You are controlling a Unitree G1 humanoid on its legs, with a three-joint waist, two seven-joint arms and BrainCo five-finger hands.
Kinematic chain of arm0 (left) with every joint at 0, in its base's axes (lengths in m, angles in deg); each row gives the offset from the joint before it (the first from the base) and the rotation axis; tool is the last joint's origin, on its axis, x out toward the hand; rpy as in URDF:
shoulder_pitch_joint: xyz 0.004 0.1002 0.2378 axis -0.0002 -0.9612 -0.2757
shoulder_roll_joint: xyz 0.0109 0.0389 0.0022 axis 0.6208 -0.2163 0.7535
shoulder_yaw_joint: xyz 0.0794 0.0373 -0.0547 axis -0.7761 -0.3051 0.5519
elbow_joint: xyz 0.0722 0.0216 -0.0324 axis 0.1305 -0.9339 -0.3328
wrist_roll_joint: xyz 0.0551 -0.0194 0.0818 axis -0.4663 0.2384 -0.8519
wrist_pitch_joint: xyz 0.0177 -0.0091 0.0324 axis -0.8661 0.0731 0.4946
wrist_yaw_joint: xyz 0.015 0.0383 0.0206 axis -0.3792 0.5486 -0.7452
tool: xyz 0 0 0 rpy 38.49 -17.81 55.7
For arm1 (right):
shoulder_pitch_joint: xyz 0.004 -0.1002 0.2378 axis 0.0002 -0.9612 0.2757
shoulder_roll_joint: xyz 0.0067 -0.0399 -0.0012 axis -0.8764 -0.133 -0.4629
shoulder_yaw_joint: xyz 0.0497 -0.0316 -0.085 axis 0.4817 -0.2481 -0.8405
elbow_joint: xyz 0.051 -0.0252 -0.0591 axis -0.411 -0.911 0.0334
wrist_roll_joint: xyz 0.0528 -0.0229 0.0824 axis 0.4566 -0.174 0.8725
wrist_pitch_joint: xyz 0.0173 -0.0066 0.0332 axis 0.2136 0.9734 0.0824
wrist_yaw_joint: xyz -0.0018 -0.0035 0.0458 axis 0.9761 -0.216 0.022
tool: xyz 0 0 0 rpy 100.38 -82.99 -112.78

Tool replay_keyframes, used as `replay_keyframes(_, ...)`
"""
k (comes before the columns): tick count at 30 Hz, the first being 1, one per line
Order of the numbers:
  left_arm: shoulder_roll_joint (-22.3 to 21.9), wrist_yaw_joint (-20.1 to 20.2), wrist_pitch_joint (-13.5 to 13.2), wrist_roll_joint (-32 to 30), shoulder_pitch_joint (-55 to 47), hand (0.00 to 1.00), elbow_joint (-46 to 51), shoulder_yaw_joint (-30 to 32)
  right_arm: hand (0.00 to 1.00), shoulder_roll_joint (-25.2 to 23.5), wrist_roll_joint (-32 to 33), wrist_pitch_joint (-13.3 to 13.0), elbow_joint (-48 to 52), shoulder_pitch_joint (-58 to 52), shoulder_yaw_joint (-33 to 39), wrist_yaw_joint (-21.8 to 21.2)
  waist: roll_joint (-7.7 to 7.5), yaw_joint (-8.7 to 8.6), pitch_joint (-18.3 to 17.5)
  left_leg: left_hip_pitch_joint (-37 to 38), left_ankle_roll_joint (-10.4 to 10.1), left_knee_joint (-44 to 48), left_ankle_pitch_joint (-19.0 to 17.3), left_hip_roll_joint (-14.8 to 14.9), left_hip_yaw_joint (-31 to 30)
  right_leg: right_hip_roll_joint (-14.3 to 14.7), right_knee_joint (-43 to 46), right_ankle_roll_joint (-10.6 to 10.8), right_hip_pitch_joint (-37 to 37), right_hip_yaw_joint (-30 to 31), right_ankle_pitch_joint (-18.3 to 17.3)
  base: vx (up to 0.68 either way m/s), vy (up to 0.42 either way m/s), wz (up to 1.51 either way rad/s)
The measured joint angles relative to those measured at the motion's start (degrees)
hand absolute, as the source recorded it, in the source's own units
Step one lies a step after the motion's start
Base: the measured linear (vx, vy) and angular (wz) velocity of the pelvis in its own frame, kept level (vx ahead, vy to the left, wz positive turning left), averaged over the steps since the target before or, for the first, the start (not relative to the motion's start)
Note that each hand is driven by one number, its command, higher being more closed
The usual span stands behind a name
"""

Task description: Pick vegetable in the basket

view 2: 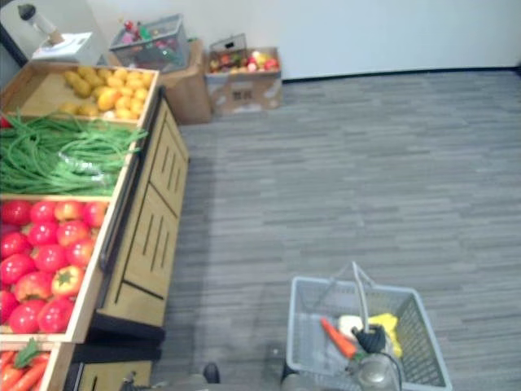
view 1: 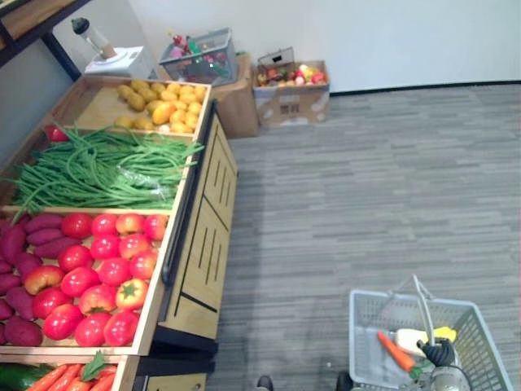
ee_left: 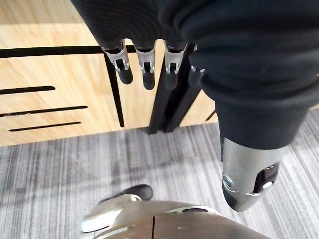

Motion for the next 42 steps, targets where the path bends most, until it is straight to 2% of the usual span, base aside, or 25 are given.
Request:
replay_keyframes(1,0.08,0.19,0.00,0.00,0.01,0.00,-0.17,0.01,1.00,-0.12,-0.01,0.01,-0.02,0.04,-0.06,-0.01,-0.79,0.04,0.48,0.50,0.26,-0.21,-0.18,0.06,0.08,-0.11,2.03,0.02,-0.67,0.04,-0.03,0.00,0.056,-0.12)
replay_keyframes(3,0.36,0.45,-0.03,-0.05,0.05,0.00,-0.42,-0.13,1.00,-0.80,-0.02,-0.01,0.07,0.57,-0.51,0.11,-0.70,0.10,0.51,0.66,0.75,-0.18,-0.52,1.03,0.22,-0.01,11.17,0.19,-5.54,0.17,-0.15,-0.04,0.048,-0.14)
replay_keyframes(4,0.98,0.59,-0.04,-0.03,0.11,0.00,-0.31,-0.47,1.00,-1.59,-0.03,-0.17,0.86,1.28,-0.57,0.16,-1.40,-0.02,1.05,1.30,1.21,-0.39,-0.94,1.20,0.55,-0.53,17.96,0.76,-8.69,0.64,-0.52,-0.11,0.025,-0.19)
replay_keyframes(5,1.70,0.59,-0.03,-0.02,0.09,0.00,0.07,-0.48,1.00,-1.87,-0.01,-0.27,1.30,1.79,-1.53,0.21,-1.76,-0.08,1.99,2.87,1.68,-0.68,-2.82,2.00,1.86,-1.34,20.95,2.27,-9.63,1.05,-1.52,-0.13,-0.006,-0.21)
replay_keyframes(6,1.63,0.58,0.04,0.00,-0.07,0.00,0.03,-0.39,1.00,-2.11,-0.01,-0.40,1.45,2.20,-1.86,0.22,-2.04,0.24,2.29,3.21,1.54,-1.20,-3.50,2.38,2.19,-2.04,21.29,2.26,-9.75,0.12,-2.97,-0.15,-0.029,-0.27)
replay_keyframes(7,2.45,0.46,0.18,-0.01,-0.15,0.00,0.03,0.39,1.00,-3.20,-0.01,-0.44,1.62,2.92,-2.25,0.20,-4.38,0.74,2.58,3.34,1.54,-1.33,-3.27,1.17,3.11,-5.94,21.94,-0.90,-9.80,-3.16,-4.92,-0.13,-0.037,-0.16)
replay_keyframes(8,3.12,0.44,0.52,0.00,-0.18,0.00,0.02,1.27,1.00,-3.74,-0.03,-0.47,1.65,3.18,-2.33,0.21,-5.63,0.81,2.45,3.32,1.20,-1.20,-3.43,1.05,2.85,-8.49,19.68,-0.71,-8.83,-4.43,-4.80,-0.11,-0.074,-0.10)
replay_keyframes(10,3.73,0.35,0.56,0.02,-0.22,0.00,0.03,1.75,1.00,-3.93,-0.04,-0.49,1.77,3.41,-2.33,0.20,-6.32,0.83,2.07,3.08,0.11,-0.97,-3.83,1.46,2.08,-10.53,14.27,0.37,-6.96,-4.35,-3.24,-0.04,-0.148,0.06)
replay_keyframes(11,4.15,0.27,0.53,0.02,0.18,0.00,0.17,1.79,1.00,-3.92,-0.06,-0.34,1.83,3.47,-2.28,0.20,-6.68,0.72,1.87,2.25,-1.79,-0.57,-3.96,2.42,0.96,-10.98,10.77,4.20,-5.99,-3.27,-1.19,-0.02,-0.214,0.16)
replay_keyframes(12,4.06,0.22,0.49,0.03,0.55,0.00,0.31,1.78,1.00,-3.69,-0.07,-0.16,1.84,3.64,-2.24,0.19,-6.52,0.72,1.84,2.12,-2.55,-0.78,-3.72,3.41,0.19,-9.82,10.80,3.98,-6.00,-3.63,-1.32,-0.01,-0.341,0.20)
replay_keyframes(14,2.66,0.17,0.33,0.05,0.68,0.00,0.57,1.79,1.00,-3.42,-0.07,0.30,1.88,4.25,-2.62,0.20,-4.46,0.76,1.71,1.31,-5.71,-2.97,-1.45,6.65,-1.39,-5.92,11.13,2.55,-7.26,-5.12,-2.67,0.05,-0.301,0.09)
replay_keyframes(18,2.01,-0.19,0.32,0.17,0.62,0.00,0.56,1.88,1.00,-3.37,-0.07,1.39,1.87,4.00,-4.57,0.12,-2.16,0.84,1.02,1.46,-6.72,-4.58,1.10,10.44,-1.90,-2.15,10.96,1.53,-6.82,-7.55,-4.08,0.07,-0.199,0.08)
replay_keyframes(20,1.86,-0.48,0.26,0.14,0.60,0.00,0.58,2.16,1.00,-2.98,-0.06,1.38,1.87,3.87,-5.07,0.12,-2.24,0.78,0.96,1.33,-6.79,-4.35,2.11,10.83,-1.88,-1.60,9.32,1.21,-5.54,-8.23,-3.77,0.07,-0.069,0.18)
replay_keyframes(24,1.55,-0.73,-0.01,-0.06,0.60,0.00,1.23,1.56,1.00,-2.50,-0.07,1.24,1.86,3.63,-5.02,0.25,-2.52,0.46,0.61,-4.05,-6.00,3.12,2.81,9.40,-1.53,-3.07,5.78,1.79,-3.72,-10.11,-2.85,0.04,-0.001,0.32)
replay_keyframes(25,1.54,-0.63,-0.06,-0.09,0.59,0.00,1.81,0.93,1.00,-2.38,-0.07,1.19,1.87,3.38,-4.88,0.25,-2.34,0.59,0.61,-5.07,-5.43,4.93,3.21,8.82,-0.88,-3.52,4.63,1.74,-2.78,-10.56,-2.19,0.07,0.004,0.26)
replay_keyframes(26,1.14,-0.66,-0.04,-0.07,0.65,0.00,1.77,0.51,1.00,-2.08,-0.06,1.16,1.87,2.99,-4.78,0.25,-1.41,0.52,0.42,-5.38,-5.34,5.52,3.28,8.63,0.11,-3.41,3.61,1.87,-1.76,-11.20,-1.34,0.07,0.001,0.25)
replay_keyframes(30,0.30,-0.61,0.17,-0.11,0.54,0.00,1.61,-0.55,1.00,-1.05,-0.06,1.14,1.84,2.00,-3.82,0.25,0.21,0.67,-0.17,-4.36,-5.11,3.28,3.44,7.64,0.05,-3.55,1.65,2.20,-0.72,-11.43,-0.11,0.06,0.036,0.07)
replay_keyframes(33,-0.05,-0.06,0.34,-0.15,0.55,0.00,1.49,-0.67,1.00,-0.27,-0.06,1.02,1.34,1.99,-3.07,0.26,0.82,0.55,-0.46,-1.80,-4.10,-2.25,4.17,6.74,0.31,-3.36,-1.76,2.43,-0.20,-10.59,2.42,0.00,0.051,-0.13)
replay_keyframes(37,0.53,0.17,0.20,0.21,0.56,0.00,1.04,-0.58,1.00,-0.99,-0.01,0.68,-1.72,1.81,-1.76,0.27,-0.12,0.48,-0.32,0.33,-3.64,-4.44,3.72,5.58,0.85,-3.90,-4.34,3.21,1.27,-9.55,4.47,-0.06,0.076,-0.11)
replay_keyframes(40,0.53,0.30,-0.62,2.87,0.56,0.00,0.48,-0.54,1.00,-1.58,0.11,0.67,-3.70,1.54,-0.45,0.34,-0.11,0.12,-0.40,0.75,-3.10,-4.63,1.30,5.05,1.33,-4.41,-4.67,3.87,1.19,-8.95,5.15,-0.09,0.075,-0.10)
replay_keyframes(42,1.07,0.70,-0.96,2.95,0.37,0.00,0.32,-0.45,1.00,-2.97,0.65,0.66,-5.55,1.50,1.12,0.32,-1.21,0.46,-0.47,1.23,-2.96,-4.60,0.83,4.13,2.43,-5.07,-6.44,4.25,1.21,-7.39,6.57,-0.10,0.062,-0.29)
